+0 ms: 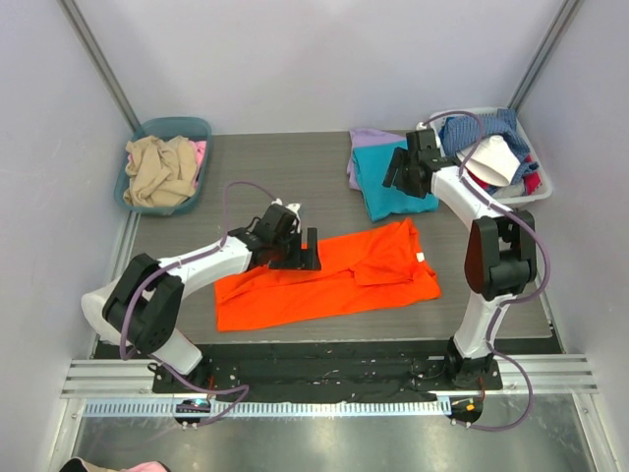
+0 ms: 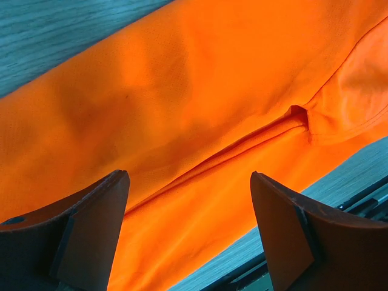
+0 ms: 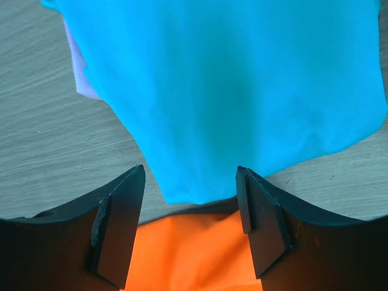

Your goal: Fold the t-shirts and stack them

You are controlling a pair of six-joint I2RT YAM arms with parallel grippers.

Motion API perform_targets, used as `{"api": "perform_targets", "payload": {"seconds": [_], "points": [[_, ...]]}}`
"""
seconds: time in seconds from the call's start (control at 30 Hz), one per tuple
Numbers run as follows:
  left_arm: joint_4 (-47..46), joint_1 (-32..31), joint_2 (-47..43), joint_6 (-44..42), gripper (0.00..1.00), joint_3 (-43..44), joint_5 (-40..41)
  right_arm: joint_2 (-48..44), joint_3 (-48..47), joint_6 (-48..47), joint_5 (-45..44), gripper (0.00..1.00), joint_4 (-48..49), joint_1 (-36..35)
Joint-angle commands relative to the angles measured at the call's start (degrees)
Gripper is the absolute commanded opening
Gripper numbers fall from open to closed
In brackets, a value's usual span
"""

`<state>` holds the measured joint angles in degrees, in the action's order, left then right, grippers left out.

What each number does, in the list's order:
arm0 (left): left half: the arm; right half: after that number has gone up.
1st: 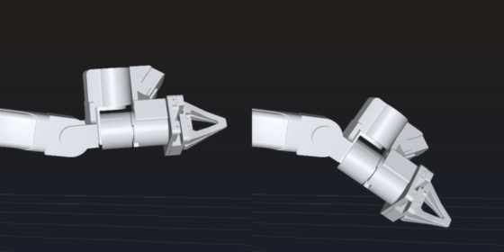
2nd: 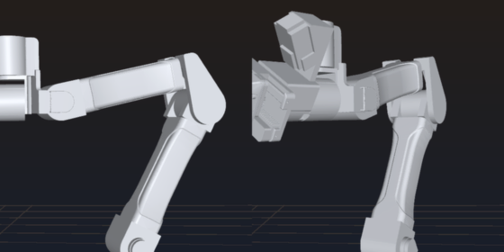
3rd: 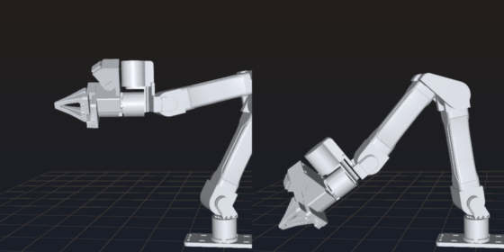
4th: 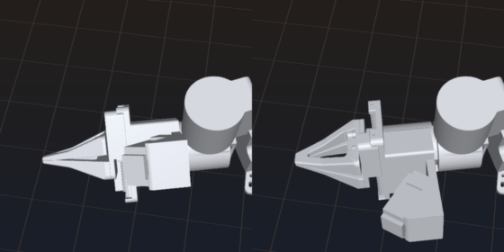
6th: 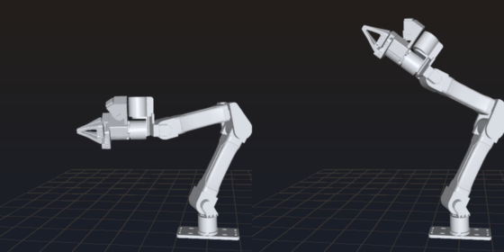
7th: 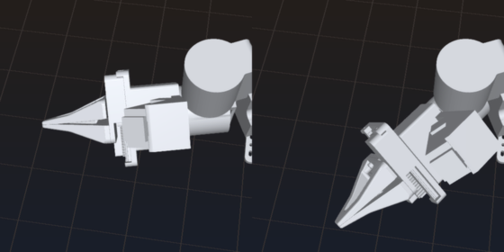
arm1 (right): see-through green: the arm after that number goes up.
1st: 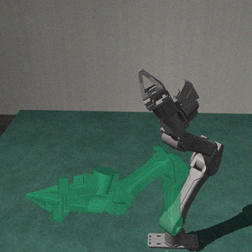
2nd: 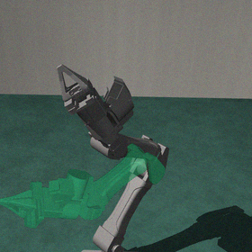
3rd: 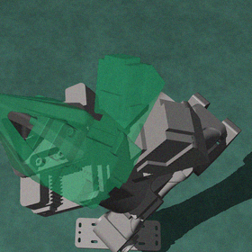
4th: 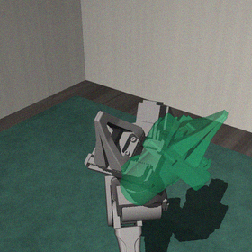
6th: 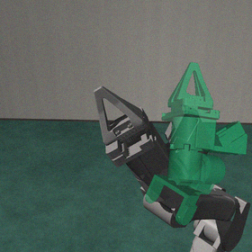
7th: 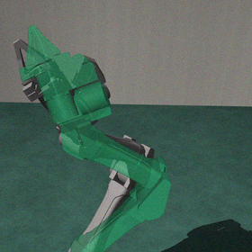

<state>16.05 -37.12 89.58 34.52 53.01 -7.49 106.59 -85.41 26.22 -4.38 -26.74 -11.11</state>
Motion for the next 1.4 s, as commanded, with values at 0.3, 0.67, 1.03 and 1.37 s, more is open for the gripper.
{"api": "perform_targets", "payload": {"seconds": [0.3, 0.67, 1.03, 1.37], "points": [[-2.3, -0.7, 9.8, -9.0, 0.86, 15.9, -2.7, -19.6, 15.7, 0.4, 1.9, 0.7, -2.7, 0.1], [3.0, -5.1, 28.7, -21.9, 0.86, 36.3, -10.1, -45.0, 29.9, 2.4, 6.0, 0.7, -11.1, 0.1], [7.1, -5.6, 37.2, -25.8, 0.85, 46.5, -14.8, -52.3, 31.5, 1.3, 6.6, 0.7, -15.7, 0.0], [11.1, -5.5, 39.9, -27.9, 0.84, 53.2, -16.6, -53.6, 32.8, 1.3, 6.8, 0.7, -16.1, 0.1]]}}
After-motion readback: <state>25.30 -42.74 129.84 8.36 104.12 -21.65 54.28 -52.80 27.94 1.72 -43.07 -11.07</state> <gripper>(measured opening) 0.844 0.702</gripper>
